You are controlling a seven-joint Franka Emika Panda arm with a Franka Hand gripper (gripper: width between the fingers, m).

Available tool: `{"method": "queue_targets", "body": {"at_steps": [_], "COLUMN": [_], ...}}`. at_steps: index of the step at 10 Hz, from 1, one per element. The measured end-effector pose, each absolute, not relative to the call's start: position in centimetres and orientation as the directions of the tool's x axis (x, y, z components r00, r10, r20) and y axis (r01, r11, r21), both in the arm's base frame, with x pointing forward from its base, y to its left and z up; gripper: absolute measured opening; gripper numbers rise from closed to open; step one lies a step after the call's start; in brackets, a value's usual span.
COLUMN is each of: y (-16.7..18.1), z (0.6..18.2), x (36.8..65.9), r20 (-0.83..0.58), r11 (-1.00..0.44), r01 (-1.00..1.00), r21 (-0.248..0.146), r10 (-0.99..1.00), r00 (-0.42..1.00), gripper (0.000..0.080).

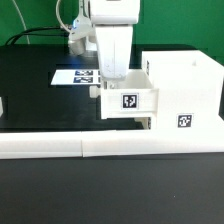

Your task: Assemble drawer

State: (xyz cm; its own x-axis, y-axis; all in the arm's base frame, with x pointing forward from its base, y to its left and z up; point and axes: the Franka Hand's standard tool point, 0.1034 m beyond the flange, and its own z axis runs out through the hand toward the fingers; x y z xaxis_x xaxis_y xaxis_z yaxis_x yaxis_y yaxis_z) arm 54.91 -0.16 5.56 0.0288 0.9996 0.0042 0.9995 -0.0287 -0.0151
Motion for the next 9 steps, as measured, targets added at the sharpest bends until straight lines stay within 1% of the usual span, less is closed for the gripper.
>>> {"method": "queue_targets", "body": {"at_steps": [9], "y": [0.37], "z": [5.58], "x": [55.08], "r20": [-0.003], "r11": [0.009], "r01": [1.0], "r21": [-0.011], "r10": [1.0], "r00": [-0.009], "gripper": [0.0042]}}
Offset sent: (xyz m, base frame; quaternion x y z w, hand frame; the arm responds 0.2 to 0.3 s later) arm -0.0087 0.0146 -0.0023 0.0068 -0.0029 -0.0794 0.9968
